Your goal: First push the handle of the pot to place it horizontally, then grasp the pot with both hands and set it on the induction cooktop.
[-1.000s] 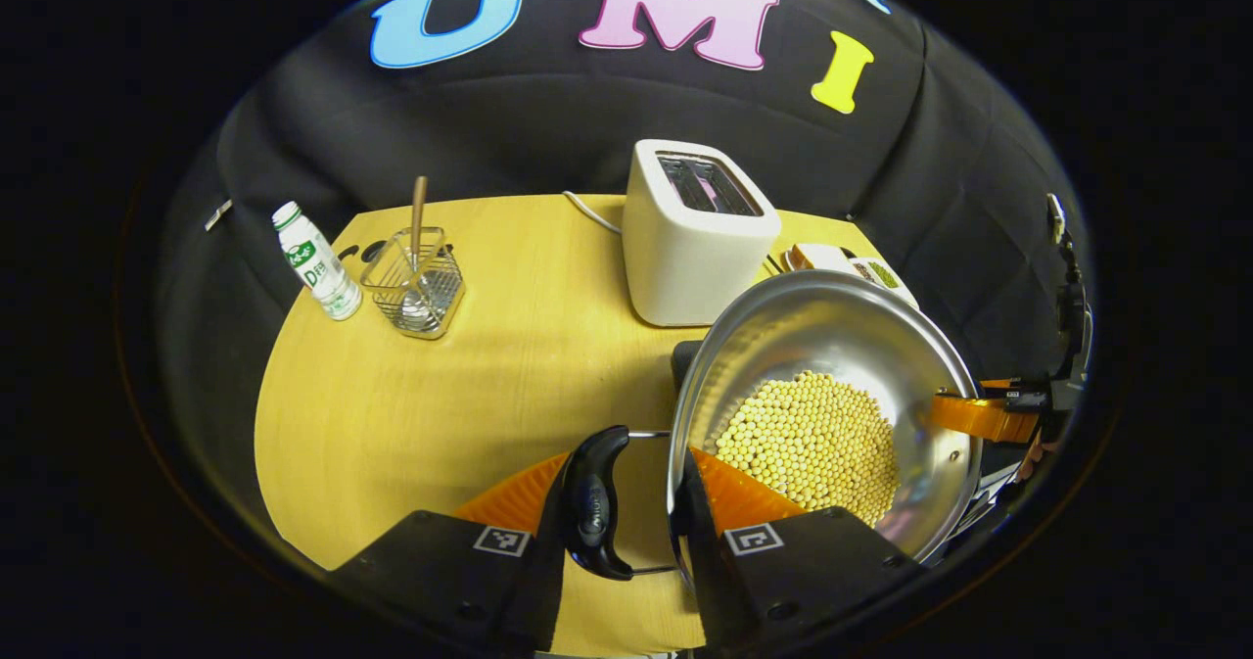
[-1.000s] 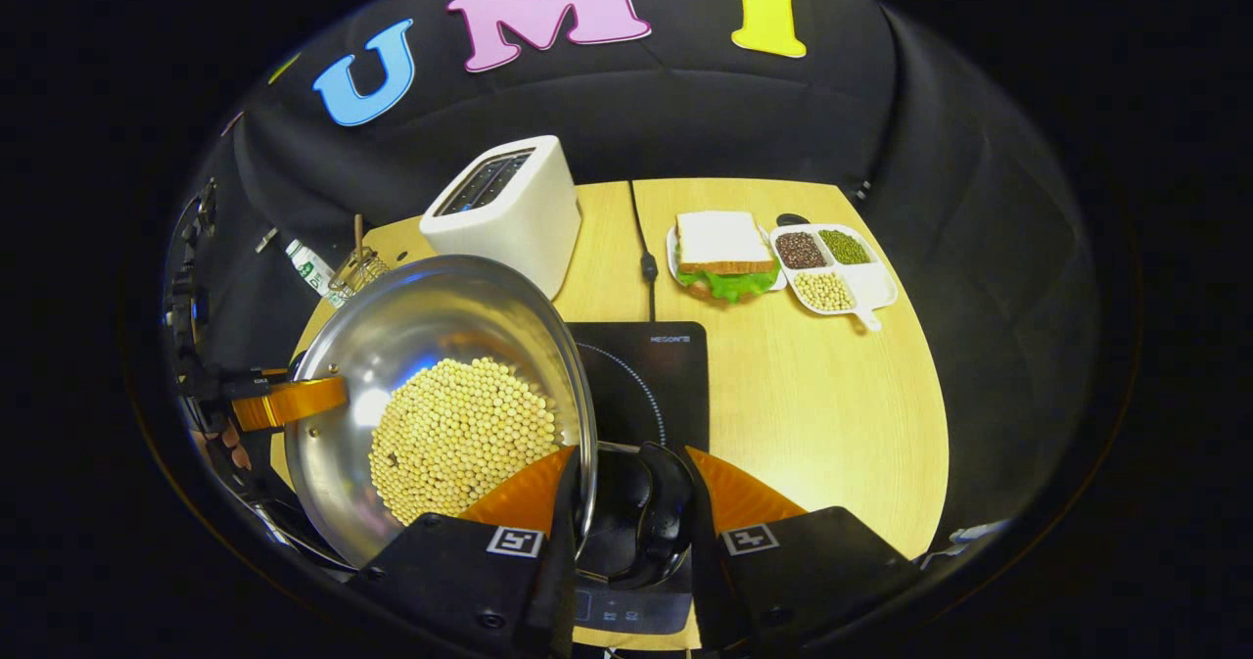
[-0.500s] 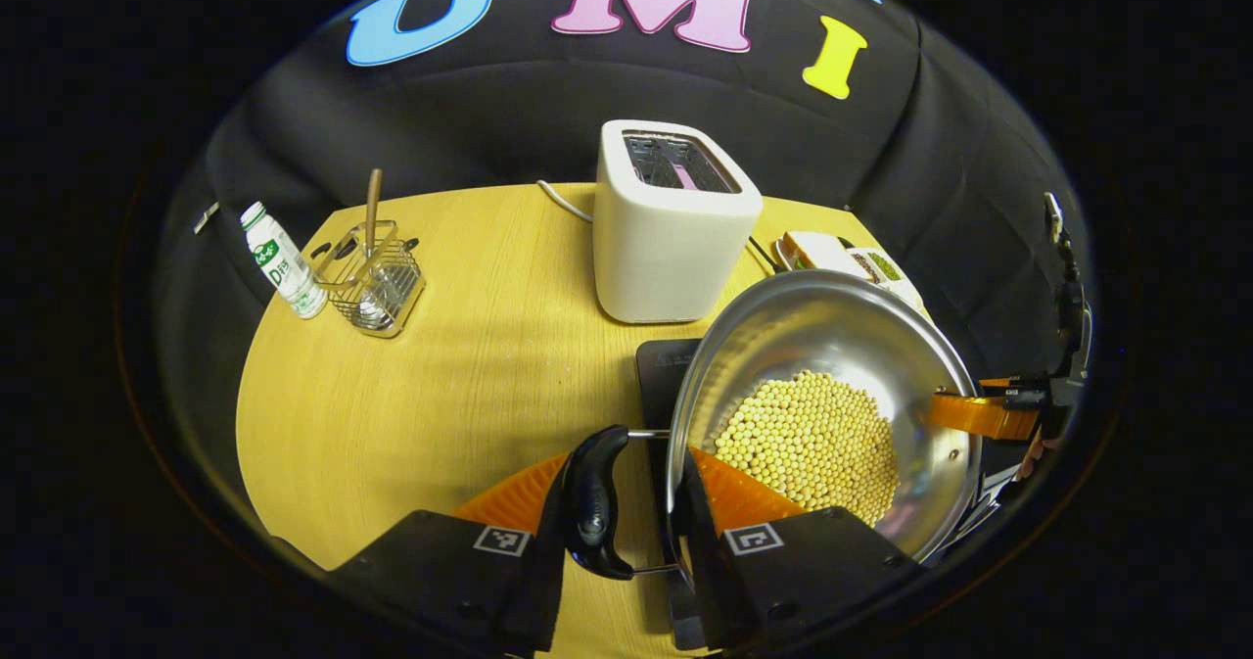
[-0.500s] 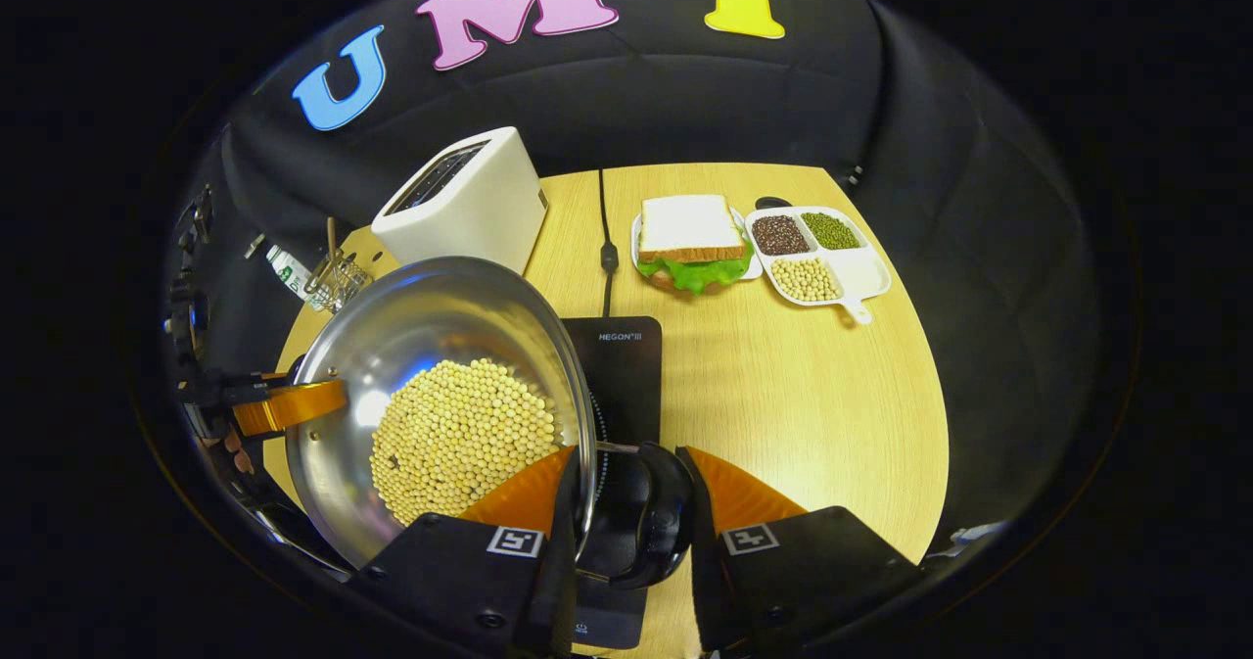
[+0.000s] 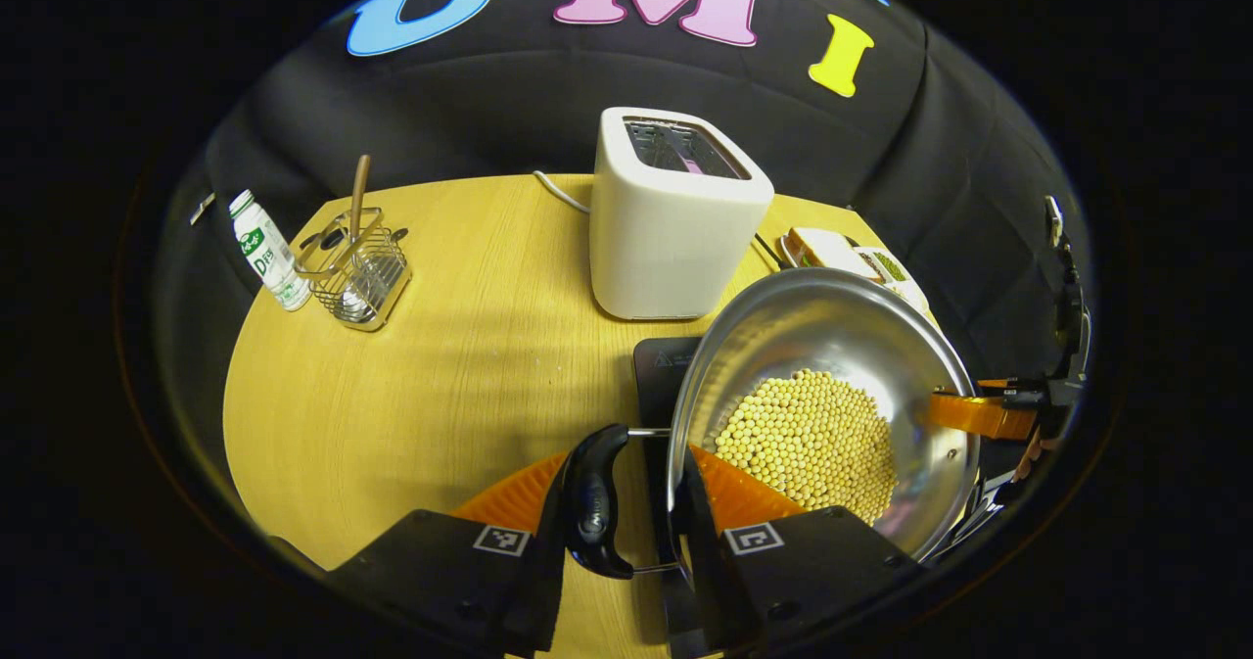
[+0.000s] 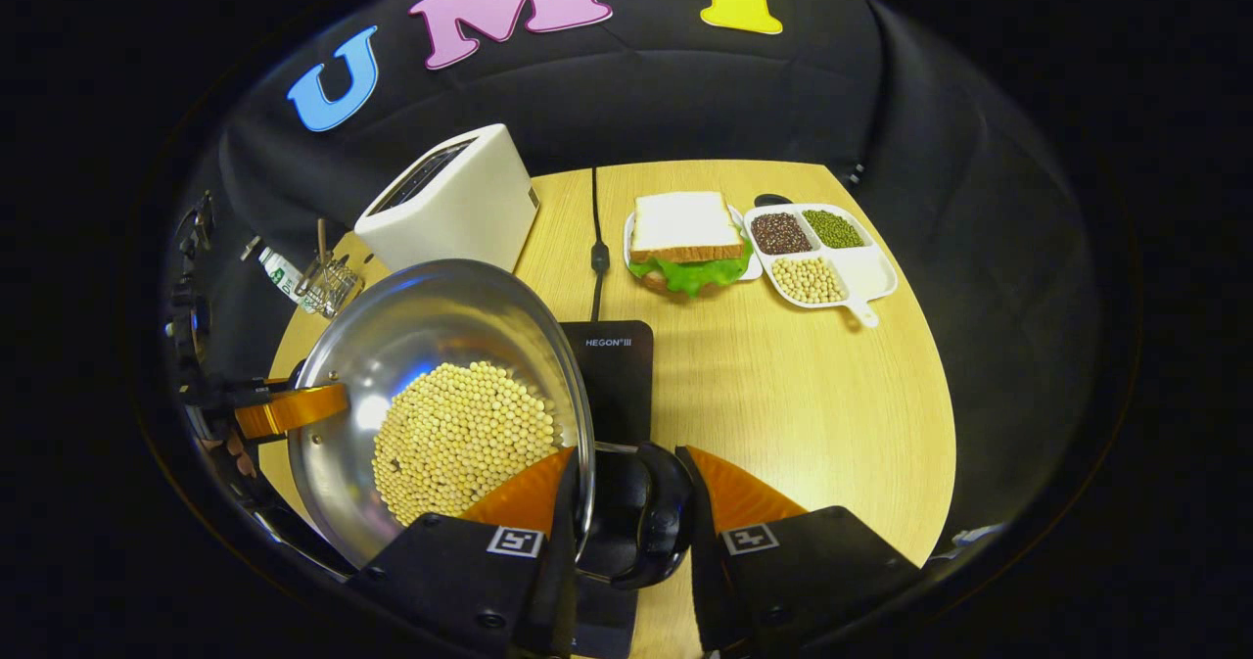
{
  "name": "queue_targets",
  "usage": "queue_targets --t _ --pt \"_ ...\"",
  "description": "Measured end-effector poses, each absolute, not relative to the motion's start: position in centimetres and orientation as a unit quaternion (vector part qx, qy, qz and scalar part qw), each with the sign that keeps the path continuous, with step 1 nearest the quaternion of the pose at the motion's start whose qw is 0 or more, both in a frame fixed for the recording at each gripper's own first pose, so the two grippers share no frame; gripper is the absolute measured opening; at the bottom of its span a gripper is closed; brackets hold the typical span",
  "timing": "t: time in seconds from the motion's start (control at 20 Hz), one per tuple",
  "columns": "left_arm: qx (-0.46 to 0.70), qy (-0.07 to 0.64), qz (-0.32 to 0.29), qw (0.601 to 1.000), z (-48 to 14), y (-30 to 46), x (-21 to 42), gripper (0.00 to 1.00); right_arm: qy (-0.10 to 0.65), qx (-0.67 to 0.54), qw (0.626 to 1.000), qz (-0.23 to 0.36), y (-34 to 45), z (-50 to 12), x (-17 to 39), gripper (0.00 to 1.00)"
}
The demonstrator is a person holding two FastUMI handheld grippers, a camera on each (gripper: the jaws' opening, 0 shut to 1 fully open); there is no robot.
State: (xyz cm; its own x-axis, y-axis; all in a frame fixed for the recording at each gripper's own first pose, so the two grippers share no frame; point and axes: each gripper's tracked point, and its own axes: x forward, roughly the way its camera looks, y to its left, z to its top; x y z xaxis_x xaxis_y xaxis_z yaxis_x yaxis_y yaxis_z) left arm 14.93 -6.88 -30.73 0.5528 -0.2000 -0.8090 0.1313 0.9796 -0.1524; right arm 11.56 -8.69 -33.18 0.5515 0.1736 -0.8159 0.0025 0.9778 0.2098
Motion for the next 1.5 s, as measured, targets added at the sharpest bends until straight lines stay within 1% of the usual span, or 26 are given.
queue_targets --t 0.5,0.65,0.7,0.75,0.85,0.9,0.95,1.0,1.05,1.1,1.15,1.2,1.5 --pt "-0.038 0.462 -0.094 0.881 -30.7 -7.0 14.8 0.58 0.471 0.097 0.875 0.046 -8.7 -33.3 11.6 0.51" --pt "-0.039 0.463 -0.096 0.880 -30.7 -7.1 14.6 0.60 0.470 0.102 0.875 0.045 -8.8 -33.1 11.5 0.54" --pt "-0.041 0.464 -0.097 0.880 -30.7 -7.1 14.6 0.60 0.468 0.104 0.876 0.044 -8.7 -33.2 11.5 0.57" --pt "-0.043 0.462 -0.096 0.881 -30.6 -7.1 14.5 0.61 0.467 0.103 0.877 0.044 -8.7 -33.2 11.6 0.57" --pt "-0.043 0.453 -0.092 0.886 -30.2 -7.0 14.7 0.64 0.461 0.100 0.881 0.044 -8.8 -32.9 11.5 0.60" --pt "-0.043 0.450 -0.095 0.887 -30.1 -7.1 14.5 0.63 0.457 0.100 0.883 0.046 -8.5 -32.6 11.5 0.71" --pt "-0.040 0.449 -0.096 0.888 -29.9 -7.2 14.5 0.74 0.451 0.099 0.886 0.046 -8.5 -32.3 11.7 0.73" --pt "-0.035 0.447 -0.096 0.889 -29.7 -7.2 14.3 0.86 0.446 0.101 0.888 0.048 -8.2 -32.0 11.8 0.92" --pt "-0.031 0.442 -0.095 0.891 -29.3 -7.1 14.3 0.92 0.441 0.101 0.890 0.046 -8.3 -31.6 11.6 0.93" --pt "-0.028 0.436 -0.094 0.894 -28.9 -7.0 14.4 0.95 0.435 0.100 0.894 0.044 -8.3 -31.1 11.6 0.94" --pt "-0.024 0.430 -0.092 0.898 -28.5 -7.0 14.4 0.96 0.427 0.095 0.898 0.041 -8.4 -30.8 11.6 0.96" --pt "-0.020 0.425 -0.093 0.900 -28.1 -6.9 14.3 0.96 0.418 0.091 0.903 0.038 -8.6 -30.2 11.6 0.99" --pt "-0.024 0.380 -0.101 0.919 -24.4 -7.0 13.1 0.95 0.337 0.092 0.937 0.015 -9.0 -24.3 11.0 0.99"
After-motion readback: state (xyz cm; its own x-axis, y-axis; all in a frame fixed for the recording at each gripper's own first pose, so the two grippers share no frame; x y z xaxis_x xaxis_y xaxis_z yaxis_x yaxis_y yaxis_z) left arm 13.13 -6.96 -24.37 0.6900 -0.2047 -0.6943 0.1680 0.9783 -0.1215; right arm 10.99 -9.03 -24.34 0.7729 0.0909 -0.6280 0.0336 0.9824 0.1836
